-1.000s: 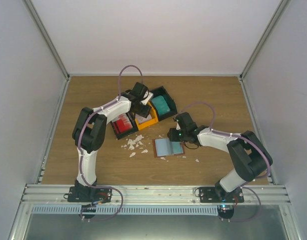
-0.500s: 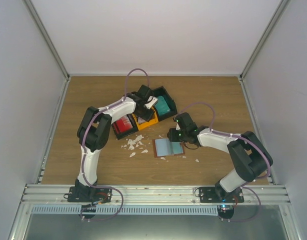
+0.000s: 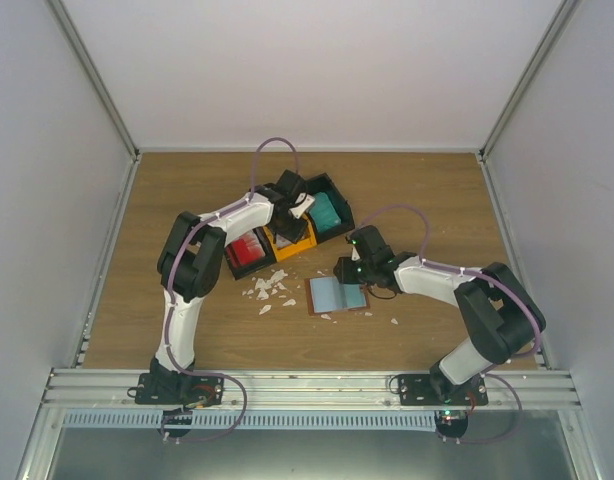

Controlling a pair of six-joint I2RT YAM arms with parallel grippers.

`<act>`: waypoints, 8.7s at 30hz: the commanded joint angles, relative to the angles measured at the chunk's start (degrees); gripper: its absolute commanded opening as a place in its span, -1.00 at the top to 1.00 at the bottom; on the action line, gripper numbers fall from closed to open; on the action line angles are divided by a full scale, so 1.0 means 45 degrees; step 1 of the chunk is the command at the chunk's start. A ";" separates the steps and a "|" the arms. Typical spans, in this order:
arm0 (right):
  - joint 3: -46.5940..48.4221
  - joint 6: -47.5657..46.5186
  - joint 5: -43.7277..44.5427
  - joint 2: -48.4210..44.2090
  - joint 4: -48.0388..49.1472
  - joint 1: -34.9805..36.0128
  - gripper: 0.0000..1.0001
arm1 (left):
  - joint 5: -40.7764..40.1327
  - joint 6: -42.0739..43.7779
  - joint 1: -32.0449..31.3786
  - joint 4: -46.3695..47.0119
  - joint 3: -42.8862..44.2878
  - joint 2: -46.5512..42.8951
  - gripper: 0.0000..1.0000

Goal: Put the credit cards into the card holder
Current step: Pick up the credit card from the storage box, then insert the credit card into the card holder.

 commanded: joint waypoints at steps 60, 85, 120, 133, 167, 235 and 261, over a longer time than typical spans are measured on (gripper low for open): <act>0.2769 -0.0477 0.1177 0.2556 -0.0381 -0.0031 0.21 | 0.3375 -0.0644 -0.0587 -0.0058 -0.2898 -0.3604 -0.01; 0.2436 -0.0338 0.1068 0.1371 -0.0384 -0.0021 0.21 | 0.1059 -0.0391 -0.0707 0.0233 -0.2793 -0.3131 0.66; 0.0977 0.0813 -0.7180 -0.7218 0.2464 -0.1228 -0.59 | 0.7475 -0.9188 -0.0687 0.8478 -0.6928 -1.2402 1.00; -0.0323 0.4450 -0.9756 -0.7495 0.5724 -0.1194 0.25 | 0.8698 -1.2874 -0.0697 1.1998 -0.8988 -1.3471 1.00; -0.1233 0.1861 -0.8125 -0.8178 0.0162 -0.1267 0.99 | 0.4857 -0.9903 -0.1462 0.7753 -1.1391 -1.5238 -0.41; -0.5043 0.3138 -0.8594 -0.0702 0.5051 -0.3452 0.99 | -0.1550 -0.9755 -0.4903 0.8697 -1.1945 -0.5997 0.52; -0.5520 0.4737 -0.8988 0.0537 0.8078 -0.2796 0.99 | -0.0998 -0.9999 -0.5078 0.9152 -1.2139 -0.5692 0.61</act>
